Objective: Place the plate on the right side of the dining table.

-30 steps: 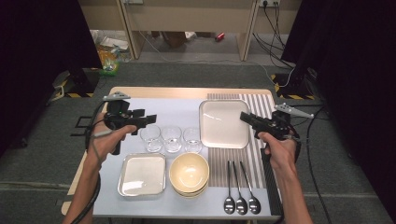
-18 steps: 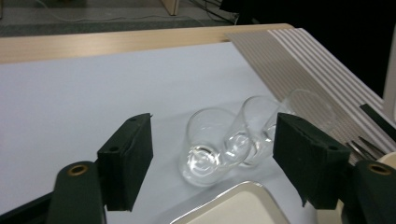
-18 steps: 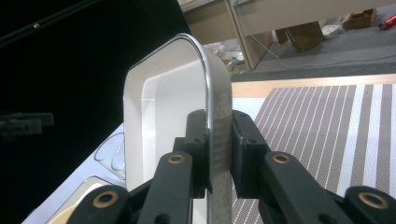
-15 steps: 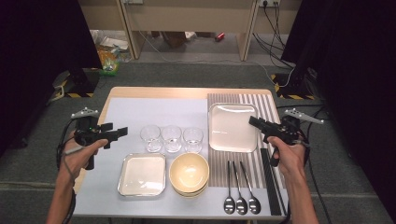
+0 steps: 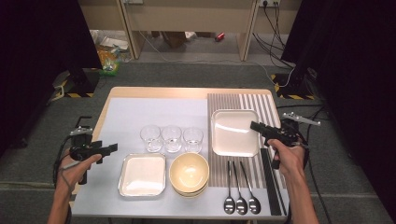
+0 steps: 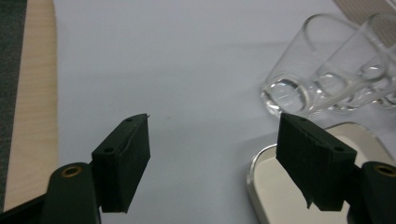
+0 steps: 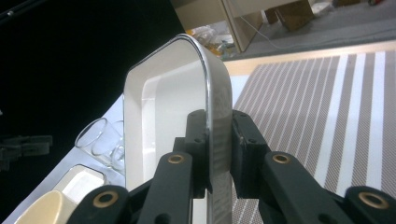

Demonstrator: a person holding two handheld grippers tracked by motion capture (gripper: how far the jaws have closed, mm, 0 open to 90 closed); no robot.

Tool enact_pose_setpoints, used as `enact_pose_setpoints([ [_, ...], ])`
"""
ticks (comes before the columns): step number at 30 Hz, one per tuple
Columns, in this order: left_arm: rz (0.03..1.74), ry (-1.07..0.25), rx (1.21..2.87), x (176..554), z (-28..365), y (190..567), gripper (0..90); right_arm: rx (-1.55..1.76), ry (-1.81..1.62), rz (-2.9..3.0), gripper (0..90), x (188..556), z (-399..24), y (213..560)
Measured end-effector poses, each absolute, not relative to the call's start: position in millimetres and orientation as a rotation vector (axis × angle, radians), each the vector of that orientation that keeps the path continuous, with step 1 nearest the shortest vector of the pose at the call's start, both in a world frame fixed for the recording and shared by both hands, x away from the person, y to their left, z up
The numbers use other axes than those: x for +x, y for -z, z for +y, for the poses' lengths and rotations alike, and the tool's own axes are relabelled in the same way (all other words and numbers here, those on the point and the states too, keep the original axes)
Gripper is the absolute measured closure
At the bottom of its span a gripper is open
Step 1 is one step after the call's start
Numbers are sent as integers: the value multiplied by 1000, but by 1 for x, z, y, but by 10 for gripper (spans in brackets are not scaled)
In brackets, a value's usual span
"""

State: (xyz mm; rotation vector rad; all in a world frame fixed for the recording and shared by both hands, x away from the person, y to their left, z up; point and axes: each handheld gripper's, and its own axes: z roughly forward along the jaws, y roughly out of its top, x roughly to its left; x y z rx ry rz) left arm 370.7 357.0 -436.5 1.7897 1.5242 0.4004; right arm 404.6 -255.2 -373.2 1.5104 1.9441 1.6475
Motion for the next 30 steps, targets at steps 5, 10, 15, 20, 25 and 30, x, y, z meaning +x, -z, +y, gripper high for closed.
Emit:
enact_pose_setpoints([
  [5, 1569, -396, 1777, 362, 369, 461, 251, 1546, -1614, 1958, 793, 409, -262, 384],
  [10, 1606, -415, 1760, 356, 378, 482, 222, 1585, -1597, 1964, 793, 414, -265, 394],
  [15, 1604, -449, 1776, 351, 380, 492, 210, 1610, -1578, 1978, 793, 420, -265, 402],
  [20, 1574, -489, 1790, 349, 379, 496, 197, 1637, -1555, 1998, 792, 426, -263, 410],
  [25, 1531, -567, 1834, 347, 372, 501, 152, 1663, -1516, 2014, 792, 433, -263, 417],
  [30, 1507, -586, 1805, 343, 373, 505, 146, 1692, -1505, 2005, 792, 438, -265, 423],
])
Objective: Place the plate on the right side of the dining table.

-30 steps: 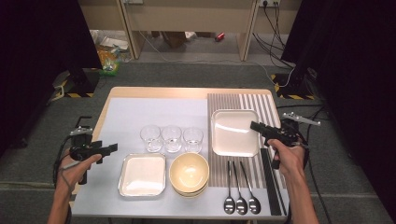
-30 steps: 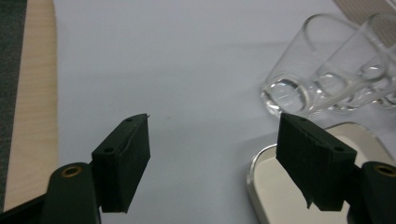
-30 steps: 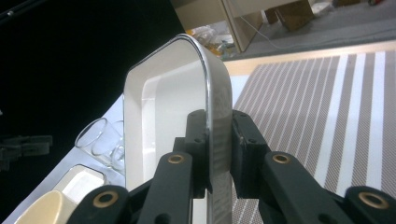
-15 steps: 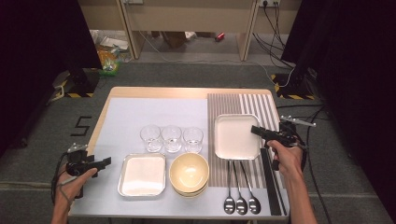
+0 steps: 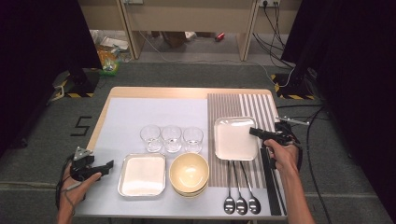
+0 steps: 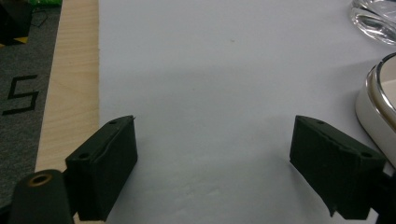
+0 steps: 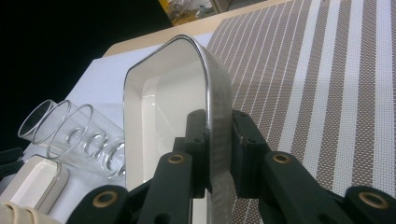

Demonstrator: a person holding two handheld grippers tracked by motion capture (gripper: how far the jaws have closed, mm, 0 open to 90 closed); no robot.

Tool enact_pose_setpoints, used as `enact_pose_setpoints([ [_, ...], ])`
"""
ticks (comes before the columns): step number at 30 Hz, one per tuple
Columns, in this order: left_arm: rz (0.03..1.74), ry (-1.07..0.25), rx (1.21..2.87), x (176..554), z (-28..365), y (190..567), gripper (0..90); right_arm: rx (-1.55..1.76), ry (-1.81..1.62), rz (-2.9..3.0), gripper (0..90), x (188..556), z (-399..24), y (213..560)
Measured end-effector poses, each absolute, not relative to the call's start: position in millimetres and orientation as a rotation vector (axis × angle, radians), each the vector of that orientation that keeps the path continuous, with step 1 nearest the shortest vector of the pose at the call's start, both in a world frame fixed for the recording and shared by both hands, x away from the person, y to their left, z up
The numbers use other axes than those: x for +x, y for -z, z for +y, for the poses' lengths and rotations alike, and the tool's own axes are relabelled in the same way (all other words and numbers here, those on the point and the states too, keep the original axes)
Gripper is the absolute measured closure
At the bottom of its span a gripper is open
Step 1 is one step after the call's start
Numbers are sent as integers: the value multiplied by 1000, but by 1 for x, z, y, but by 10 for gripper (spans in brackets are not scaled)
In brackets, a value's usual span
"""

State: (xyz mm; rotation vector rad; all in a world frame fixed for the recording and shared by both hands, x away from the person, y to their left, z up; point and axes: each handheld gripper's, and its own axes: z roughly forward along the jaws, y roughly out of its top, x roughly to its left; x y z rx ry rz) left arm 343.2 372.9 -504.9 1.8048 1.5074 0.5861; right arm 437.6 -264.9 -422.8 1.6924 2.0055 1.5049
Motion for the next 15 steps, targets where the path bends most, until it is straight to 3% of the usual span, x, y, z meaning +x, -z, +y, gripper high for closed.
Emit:
enact_pose_setpoints([
  [15, 1498, -623, 1863, 344, 367, 506, 119, 1754, -1474, 2018, 791, 448, -264, 436],
])
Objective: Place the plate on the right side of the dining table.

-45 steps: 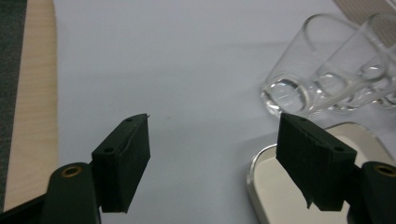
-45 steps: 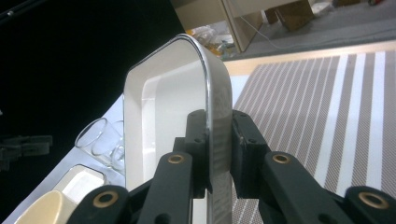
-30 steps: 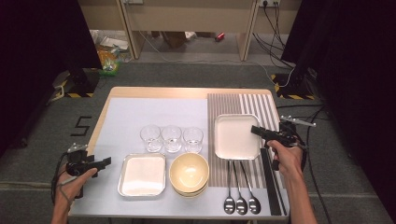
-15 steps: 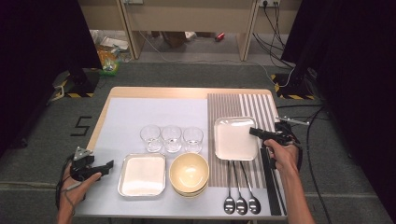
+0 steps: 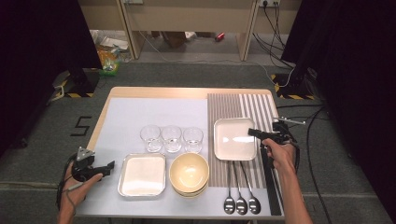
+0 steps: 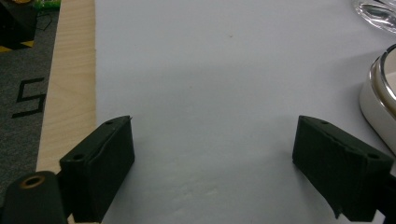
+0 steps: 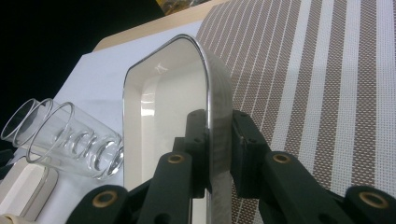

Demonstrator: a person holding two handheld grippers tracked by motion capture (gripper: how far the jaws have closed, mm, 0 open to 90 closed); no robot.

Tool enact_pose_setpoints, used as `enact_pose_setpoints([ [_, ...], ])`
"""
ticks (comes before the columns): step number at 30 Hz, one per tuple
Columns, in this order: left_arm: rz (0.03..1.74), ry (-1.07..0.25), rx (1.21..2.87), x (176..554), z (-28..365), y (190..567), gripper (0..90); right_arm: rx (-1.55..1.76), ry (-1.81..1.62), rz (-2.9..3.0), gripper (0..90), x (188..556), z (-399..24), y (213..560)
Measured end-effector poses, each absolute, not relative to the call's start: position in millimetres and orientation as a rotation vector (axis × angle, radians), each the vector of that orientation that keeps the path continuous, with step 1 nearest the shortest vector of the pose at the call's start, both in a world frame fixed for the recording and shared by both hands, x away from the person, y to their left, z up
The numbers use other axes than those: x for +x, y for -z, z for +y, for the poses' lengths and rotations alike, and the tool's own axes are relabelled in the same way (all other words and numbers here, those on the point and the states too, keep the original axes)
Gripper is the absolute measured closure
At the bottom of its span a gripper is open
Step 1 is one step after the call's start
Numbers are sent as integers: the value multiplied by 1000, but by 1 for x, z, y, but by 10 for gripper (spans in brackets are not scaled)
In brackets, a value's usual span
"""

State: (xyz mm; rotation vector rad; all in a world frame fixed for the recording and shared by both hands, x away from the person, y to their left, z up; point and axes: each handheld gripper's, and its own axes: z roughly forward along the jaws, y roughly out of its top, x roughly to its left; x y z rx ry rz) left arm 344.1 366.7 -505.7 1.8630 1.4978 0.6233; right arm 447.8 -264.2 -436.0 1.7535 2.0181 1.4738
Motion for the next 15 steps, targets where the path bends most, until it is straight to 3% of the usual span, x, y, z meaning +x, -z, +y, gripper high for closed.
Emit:
enact_pose_setpoints([
  [15, 1499, -628, 1862, 344, 366, 506, 119, 1807, -1340, 2029, 755, 453, -266, 442],
])
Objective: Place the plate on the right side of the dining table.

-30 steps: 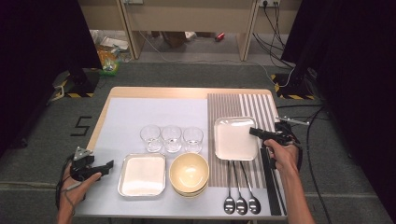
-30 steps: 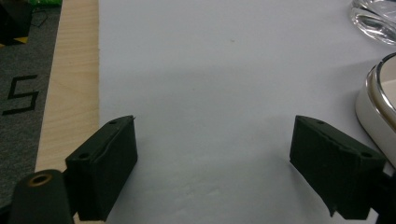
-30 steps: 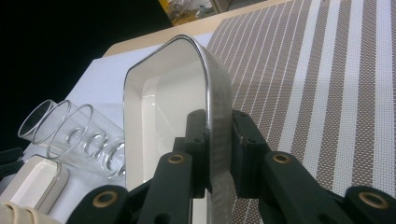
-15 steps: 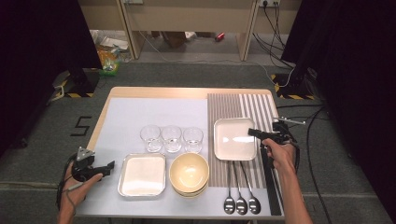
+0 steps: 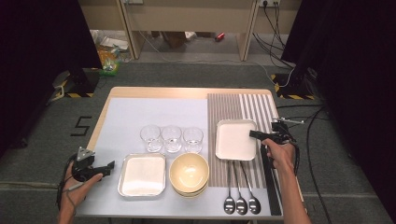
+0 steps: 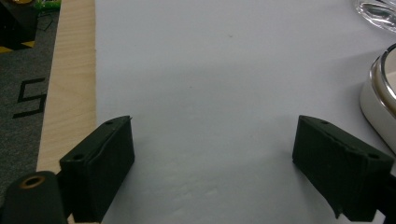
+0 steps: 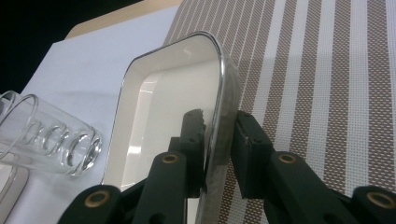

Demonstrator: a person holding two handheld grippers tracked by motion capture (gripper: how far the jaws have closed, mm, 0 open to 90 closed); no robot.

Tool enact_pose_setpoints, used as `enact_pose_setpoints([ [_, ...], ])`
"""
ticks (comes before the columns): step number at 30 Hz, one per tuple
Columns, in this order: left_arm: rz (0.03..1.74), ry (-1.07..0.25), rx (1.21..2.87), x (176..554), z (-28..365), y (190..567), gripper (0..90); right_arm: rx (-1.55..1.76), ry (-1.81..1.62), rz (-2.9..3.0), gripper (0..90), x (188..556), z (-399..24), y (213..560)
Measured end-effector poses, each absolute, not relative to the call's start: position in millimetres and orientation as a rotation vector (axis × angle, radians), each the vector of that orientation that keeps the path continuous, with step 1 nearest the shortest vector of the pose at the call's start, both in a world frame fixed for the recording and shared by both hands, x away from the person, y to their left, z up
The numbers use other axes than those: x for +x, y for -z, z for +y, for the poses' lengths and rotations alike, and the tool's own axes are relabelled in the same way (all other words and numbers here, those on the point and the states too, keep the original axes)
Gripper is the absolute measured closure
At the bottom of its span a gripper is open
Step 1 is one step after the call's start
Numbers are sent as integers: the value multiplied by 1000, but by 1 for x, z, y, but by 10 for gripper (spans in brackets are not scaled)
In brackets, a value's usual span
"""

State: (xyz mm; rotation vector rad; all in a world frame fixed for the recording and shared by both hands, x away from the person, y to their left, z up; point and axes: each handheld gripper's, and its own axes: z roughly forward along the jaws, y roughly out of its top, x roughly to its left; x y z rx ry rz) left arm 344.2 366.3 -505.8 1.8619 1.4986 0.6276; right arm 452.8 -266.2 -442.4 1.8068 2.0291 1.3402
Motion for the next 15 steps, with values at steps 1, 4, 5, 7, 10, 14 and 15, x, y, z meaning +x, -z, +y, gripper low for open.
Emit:
enact_pose_setpoints([
  [1, 1499, -628, 1862, 344, 366, 506, 119, 1816, -1338, 2031, 753, 454, -267, 444],
  [4, 1498, -626, 1863, 344, 367, 506, 119, 1860, -1327, 2034, 742, 459, -270, 450],
  [5, 1498, -626, 1862, 344, 367, 506, 119, 1862, -1322, 2035, 741, 460, -271, 451],
  [7, 1498, -626, 1862, 344, 367, 506, 120, 1870, -1312, 2036, 737, 461, -271, 453],
  [10, 1498, -627, 1861, 344, 366, 506, 120, 1880, -1303, 2035, 733, 462, -271, 454],
  [14, 1498, -627, 1862, 344, 367, 506, 121, 1903, -1281, 2031, 723, 462, -272, 458],
  [15, 1498, -627, 1861, 344, 366, 506, 120, 1900, -1277, 2031, 721, 463, -273, 459],
])
